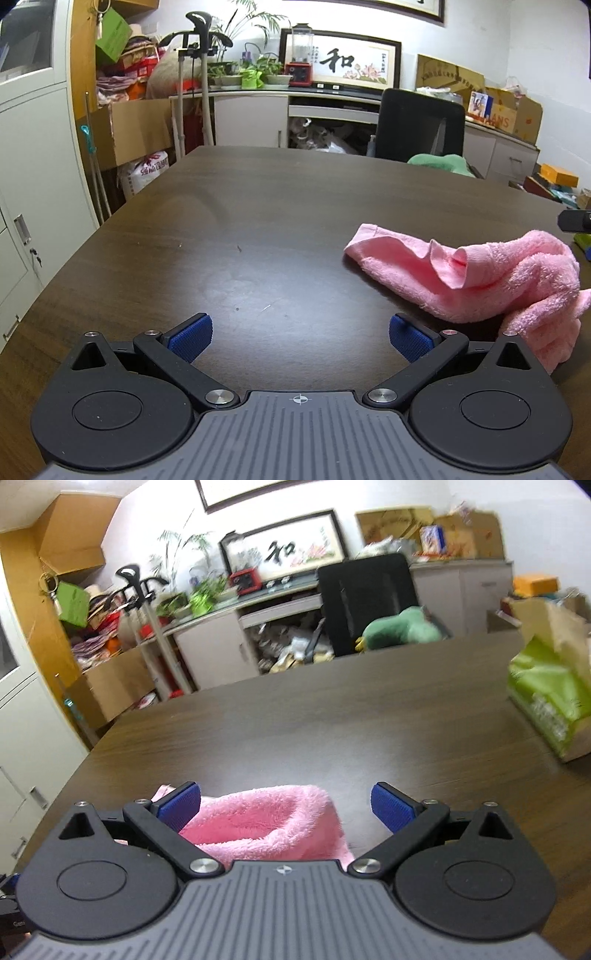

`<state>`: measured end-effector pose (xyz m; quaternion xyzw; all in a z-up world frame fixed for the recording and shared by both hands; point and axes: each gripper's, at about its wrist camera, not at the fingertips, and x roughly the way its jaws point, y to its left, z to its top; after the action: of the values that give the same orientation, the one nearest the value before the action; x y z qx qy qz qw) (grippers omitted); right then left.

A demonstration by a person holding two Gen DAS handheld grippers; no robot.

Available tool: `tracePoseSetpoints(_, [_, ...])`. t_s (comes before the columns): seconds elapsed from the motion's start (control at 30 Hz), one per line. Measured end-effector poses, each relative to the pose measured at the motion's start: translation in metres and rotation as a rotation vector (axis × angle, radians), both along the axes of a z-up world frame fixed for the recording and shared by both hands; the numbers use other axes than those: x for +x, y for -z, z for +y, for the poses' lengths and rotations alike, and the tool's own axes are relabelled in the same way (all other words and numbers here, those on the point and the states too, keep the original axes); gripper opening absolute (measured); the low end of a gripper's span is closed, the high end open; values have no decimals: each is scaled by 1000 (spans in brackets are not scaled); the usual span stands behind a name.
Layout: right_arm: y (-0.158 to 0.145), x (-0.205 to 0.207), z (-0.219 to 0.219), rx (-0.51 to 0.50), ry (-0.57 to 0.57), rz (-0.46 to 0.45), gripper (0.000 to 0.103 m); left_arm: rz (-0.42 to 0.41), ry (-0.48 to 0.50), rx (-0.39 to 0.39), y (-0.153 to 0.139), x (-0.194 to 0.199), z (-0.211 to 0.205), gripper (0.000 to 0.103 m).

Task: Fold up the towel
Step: 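Lower the right tool onto the pink towel and close on its edge, then lift the towel edge with the right tool while the left tool approaches it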

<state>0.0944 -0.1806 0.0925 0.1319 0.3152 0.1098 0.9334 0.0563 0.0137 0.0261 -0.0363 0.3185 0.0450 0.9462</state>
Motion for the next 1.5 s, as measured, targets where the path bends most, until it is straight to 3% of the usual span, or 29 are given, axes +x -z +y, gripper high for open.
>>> tracePoseSetpoints(0.13, [7, 11, 3, 2, -8, 32, 99, 10, -5, 17, 2, 2, 0, 103])
tracePoseSetpoints(0.17, [9, 13, 4, 3, -10, 40, 95, 13, -8, 18, 3, 2, 0, 103])
tracePoseSetpoints(0.23, [15, 15, 8, 7, -33, 70, 73, 16, -10, 17, 2, 3, 1, 103])
tracePoseSetpoints(0.27, [18, 15, 9, 18, -40, 79, 51, 14, -13, 17, 2, 3, 2, 103])
tracePoseSetpoints(0.3, [21, 15, 10, 29, -46, 88, 41, 13, -17, 17, 1, 3, 4, 103])
tracePoseSetpoints(0.33, [21, 12, 10, 32, -44, 85, 40, 11, -22, 16, 0, 3, 5, 103])
tracePoseSetpoints(0.4, [20, 5, 12, 24, -54, 65, 28, 8, -38, 14, -1, 3, 9, 103])
tracePoseSetpoints(0.5, [11, -13, 16, 9, -94, -3, 24, 9, -57, 1, -3, 4, 14, 103])
tracePoseSetpoints(0.63, [-8, -44, 24, -25, -191, -125, 22, 4, -71, -13, -6, 3, 20, 103])
tracePoseSetpoints(0.83, [-24, -107, 43, -61, -459, -289, 23, -17, -73, -58, -14, 0, 29, 103])
tracePoseSetpoints(0.9, [-22, -132, 52, -93, -603, -332, 25, -21, -60, -91, -17, -1, 34, 103])
tracePoseSetpoints(1.03, [-17, -156, 67, -130, -760, -324, 27, -27, -40, -115, -20, -3, 37, 103])
tracePoseSetpoints(1.1, [-6, -160, 81, -159, -831, -264, 27, -28, -21, -105, -21, -3, 35, 103])
tracePoseSetpoints(1.27, [5, -163, 103, -249, -855, -224, 29, -58, 83, -50, -26, -7, 22, 103])
tracePoseSetpoints(1.33, [-5, -163, 95, -197, -808, -261, 38, -71, 89, -15, -27, -9, 16, 103])
tracePoseSetpoints(1.37, [-13, -158, 82, -130, -745, -284, 46, -73, 91, -2, -27, -8, 14, 103])
tracePoseSetpoints(1.4, [-20, -153, 70, -65, -682, -305, 64, -69, 91, 6, -25, -8, 11, 103])
tracePoseSetpoints(1.43, [-22, -148, 65, -32, -642, -309, 71, -64, 92, 13, -24, -7, 9, 103])
tracePoseSetpoints(1.5, [-28, -132, 42, 50, -493, -279, 76, -52, 94, 17, -22, -5, 5, 103])
